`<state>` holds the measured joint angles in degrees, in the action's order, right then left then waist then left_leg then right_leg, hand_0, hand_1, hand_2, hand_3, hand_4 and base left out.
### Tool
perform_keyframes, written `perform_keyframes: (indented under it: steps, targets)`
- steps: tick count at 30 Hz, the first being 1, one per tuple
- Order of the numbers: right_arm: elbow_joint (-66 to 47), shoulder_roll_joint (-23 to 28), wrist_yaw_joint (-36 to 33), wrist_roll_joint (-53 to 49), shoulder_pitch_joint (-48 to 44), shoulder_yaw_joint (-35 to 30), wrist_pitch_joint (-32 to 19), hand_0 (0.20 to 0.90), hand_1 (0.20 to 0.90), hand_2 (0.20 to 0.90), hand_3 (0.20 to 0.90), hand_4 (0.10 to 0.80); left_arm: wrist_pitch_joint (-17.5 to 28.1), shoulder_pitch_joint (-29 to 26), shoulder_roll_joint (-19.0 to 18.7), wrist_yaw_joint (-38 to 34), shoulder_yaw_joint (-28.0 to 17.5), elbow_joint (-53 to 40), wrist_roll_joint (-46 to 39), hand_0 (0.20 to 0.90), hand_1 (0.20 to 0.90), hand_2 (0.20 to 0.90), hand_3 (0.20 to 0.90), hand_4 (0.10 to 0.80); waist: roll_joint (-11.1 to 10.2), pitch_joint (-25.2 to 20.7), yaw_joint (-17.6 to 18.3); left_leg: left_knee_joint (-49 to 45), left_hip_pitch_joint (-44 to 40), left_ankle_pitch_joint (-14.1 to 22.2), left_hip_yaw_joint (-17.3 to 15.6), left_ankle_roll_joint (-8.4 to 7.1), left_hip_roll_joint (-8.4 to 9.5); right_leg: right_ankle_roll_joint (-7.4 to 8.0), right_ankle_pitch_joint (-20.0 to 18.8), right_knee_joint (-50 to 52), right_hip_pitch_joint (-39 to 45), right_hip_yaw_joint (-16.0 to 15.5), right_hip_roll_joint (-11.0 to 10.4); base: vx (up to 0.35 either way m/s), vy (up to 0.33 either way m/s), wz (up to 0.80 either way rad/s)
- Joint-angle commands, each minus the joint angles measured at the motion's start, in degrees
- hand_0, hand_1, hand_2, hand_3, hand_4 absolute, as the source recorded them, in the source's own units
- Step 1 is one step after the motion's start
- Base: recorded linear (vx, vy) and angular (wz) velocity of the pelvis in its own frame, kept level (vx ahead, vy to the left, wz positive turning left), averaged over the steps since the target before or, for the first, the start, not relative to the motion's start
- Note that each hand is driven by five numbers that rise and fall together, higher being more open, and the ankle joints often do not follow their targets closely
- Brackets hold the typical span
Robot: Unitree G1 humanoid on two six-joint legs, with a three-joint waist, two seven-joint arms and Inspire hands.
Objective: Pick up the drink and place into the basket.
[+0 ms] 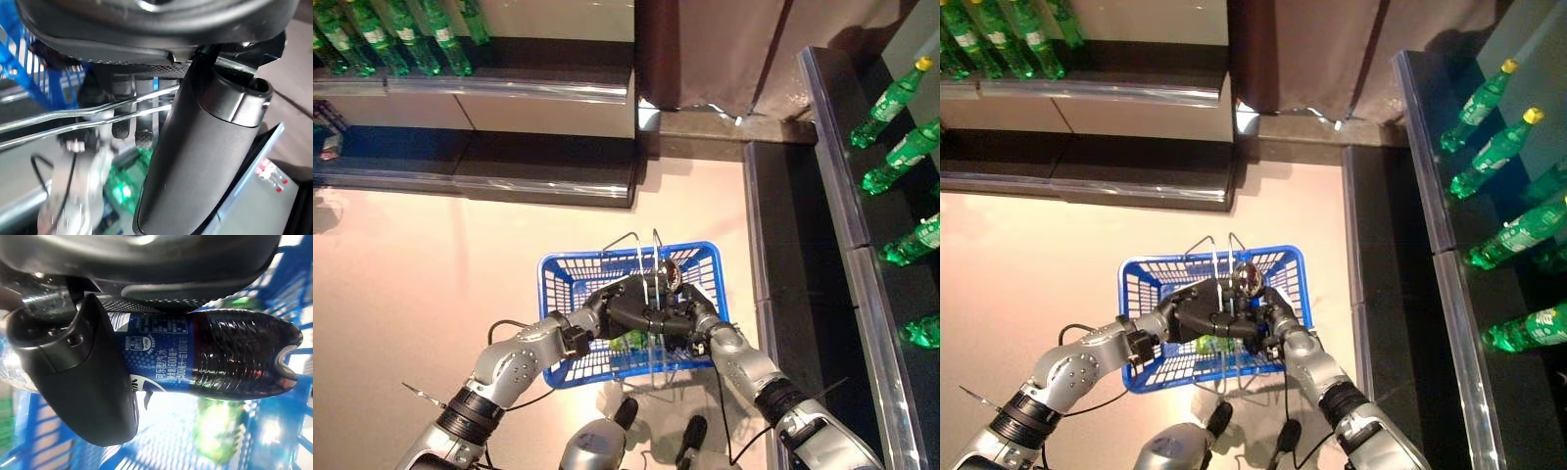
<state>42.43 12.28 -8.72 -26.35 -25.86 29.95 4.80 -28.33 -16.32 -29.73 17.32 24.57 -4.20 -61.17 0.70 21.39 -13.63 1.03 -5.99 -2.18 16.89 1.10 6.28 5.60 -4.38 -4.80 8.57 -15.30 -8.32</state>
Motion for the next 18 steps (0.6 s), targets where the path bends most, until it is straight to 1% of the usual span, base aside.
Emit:
perform_keyframes:
  steps: [1,5,6,9,10,11,15,18]
  targets:
    - [4.18,-4.07,-0.55,2.81,-4.91,2.51,-7.95,0.300,0.300,0.300,0.200,0.100,9.61,-8.16,11.81,7.16,1.27,-13.57,-12.63,0.300,0.300,0.300,0.200,0.100,0.87,-17.16,-1.26,1.86,0.32,3.10,-6.86,-0.29,-0.11,-0.38,3.82,2.54,-0.32,-0.72,1.90,0.029,0.022,0.07]
    - [11.36,-5.86,-1.14,5.51,-5.97,2.68,-7.90,0.300,0.300,0.300,0.200,0.100,10.13,-9.28,13.43,5.32,2.53,-14.79,-12.91,0.300,0.300,0.300,0.200,0.100,0.89,-17.64,-1.91,1.92,0.15,3.15,-6.53,-0.26,0.00,-0.36,3.79,2.26,0.12,-1.03,1.73,0.036,0.025,0.09]
    - [14.02,-6.36,-1.52,7.49,-6.47,2.80,-7.60,0.300,0.300,0.300,0.200,0.100,10.05,-9.70,14.07,4.58,3.03,-15.20,-13.37,0.300,0.300,0.300,0.200,0.100,0.91,-17.85,-2.10,1.89,0.15,3.17,-6.44,-0.17,0.09,-0.36,3.78,2.20,0.21,-1.06,1.66,0.030,0.026,0.11]
    - [16.35,-6.78,-2.01,8.58,-7.08,3.27,-7.04,0.300,0.300,0.300,0.200,0.100,9.62,-10.10,14.77,4.06,3.39,-15.41,-14.37,0.300,0.300,0.300,0.200,0.100,0.99,-18.02,-2.27,1.80,0.14,3.25,-6.35,-0.06,0.19,-0.36,3.74,2.18,0.24,-0.97,1.57,0.018,0.027,0.05]
    - [17.98,-7.30,-2.67,8.03,-7.60,3.10,-6.65,0.745,0.745,0.745,0.719,0.619,9.51,-10.36,15.39,3.52,3.87,-15.59,-14.35,0.300,0.300,0.300,0.200,0.100,1.04,-18.09,-2.34,1.62,0.12,3.36,-6.31,0.01,0.23,-0.39,3.71,2.17,0.29,-0.95,1.46,0.011,0.023,0.03]
    - [18.20,-7.40,-2.87,7.96,-7.71,3.05,-6.67,0.900,0.900,0.900,0.900,0.800,9.51,-10.41,15.50,3.39,3.95,-15.63,-14.15,0.300,0.300,0.300,0.200,0.100,1.05,-18.08,-2.36,1.59,0.11,3.38,-6.31,0.02,0.23,-0.40,3.71,2.17,0.31,-0.95,1.44,0.000,0.000,0.00]
    - [19.03,-8.04,-4.00,8.16,-8.62,2.74,-6.76,0.900,0.900,0.900,0.900,0.800,10.68,-10.18,15.84,1.49,4.75,-15.41,-12.98,0.300,0.300,0.300,0.200,0.100,1.17,-18.29,-2.51,1.70,-0.13,3.27,-6.27,0.01,0.23,-0.31,3.47,1.89,0.63,-1.03,1.30,0.000,0.000,0.00]
    - [17.21,-7.45,-4.66,8.97,-8.63,2.97,-6.89,0.900,0.900,0.900,0.900,0.800,11.93,-9.36,15.54,-0.61,3.56,-14.34,-13.13,0.300,0.300,0.300,0.200,0.100,1.13,-18.46,-2.24,1.86,-0.39,3.27,-6.47,0.07,0.21,-0.15,3.32,1.86,0.58,-0.63,1.17,0.000,0.000,0.00]
